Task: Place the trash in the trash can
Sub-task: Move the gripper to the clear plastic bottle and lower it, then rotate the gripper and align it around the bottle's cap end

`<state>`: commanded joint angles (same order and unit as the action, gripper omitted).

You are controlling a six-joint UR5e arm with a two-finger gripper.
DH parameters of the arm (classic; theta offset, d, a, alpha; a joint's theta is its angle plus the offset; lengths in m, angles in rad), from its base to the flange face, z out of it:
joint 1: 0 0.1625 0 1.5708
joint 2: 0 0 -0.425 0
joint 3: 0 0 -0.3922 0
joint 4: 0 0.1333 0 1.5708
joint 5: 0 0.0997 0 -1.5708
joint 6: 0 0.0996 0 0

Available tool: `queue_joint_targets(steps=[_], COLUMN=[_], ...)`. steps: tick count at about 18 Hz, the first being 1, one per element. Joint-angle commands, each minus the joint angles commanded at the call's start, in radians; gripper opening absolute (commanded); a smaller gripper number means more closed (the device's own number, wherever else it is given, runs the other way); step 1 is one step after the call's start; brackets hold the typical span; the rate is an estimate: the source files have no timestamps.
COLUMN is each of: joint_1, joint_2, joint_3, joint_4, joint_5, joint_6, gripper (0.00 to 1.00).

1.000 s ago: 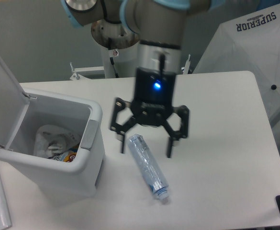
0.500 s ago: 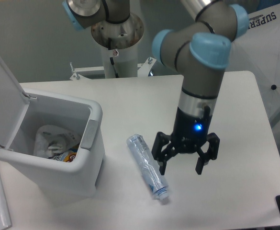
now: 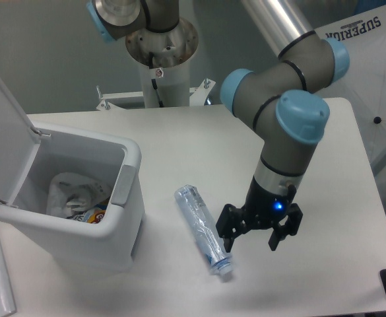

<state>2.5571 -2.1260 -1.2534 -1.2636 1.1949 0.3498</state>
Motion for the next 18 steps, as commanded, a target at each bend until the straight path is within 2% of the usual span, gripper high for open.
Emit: queue_joint_targets(steps=[2, 4, 9, 13, 18], joint_1=[-0.015, -0.044, -0.061, -0.071, -0.094], joint_2=[-0.023, -0.043, -0.055, -0.078, -0.149], joint_3=[0.023, 0.045, 0.049, 0.055, 0.112], joint_4=[-0.075, -0.126, -0.201, -0.203, -0.208], joint_5=[0.07, 0.142, 0.15, 0.155, 0.222], joint_6=[0.002, 0.0, -0.002, -0.014, -0.063], gripper=[1.0, 1.0, 1.0, 1.0, 1.0])
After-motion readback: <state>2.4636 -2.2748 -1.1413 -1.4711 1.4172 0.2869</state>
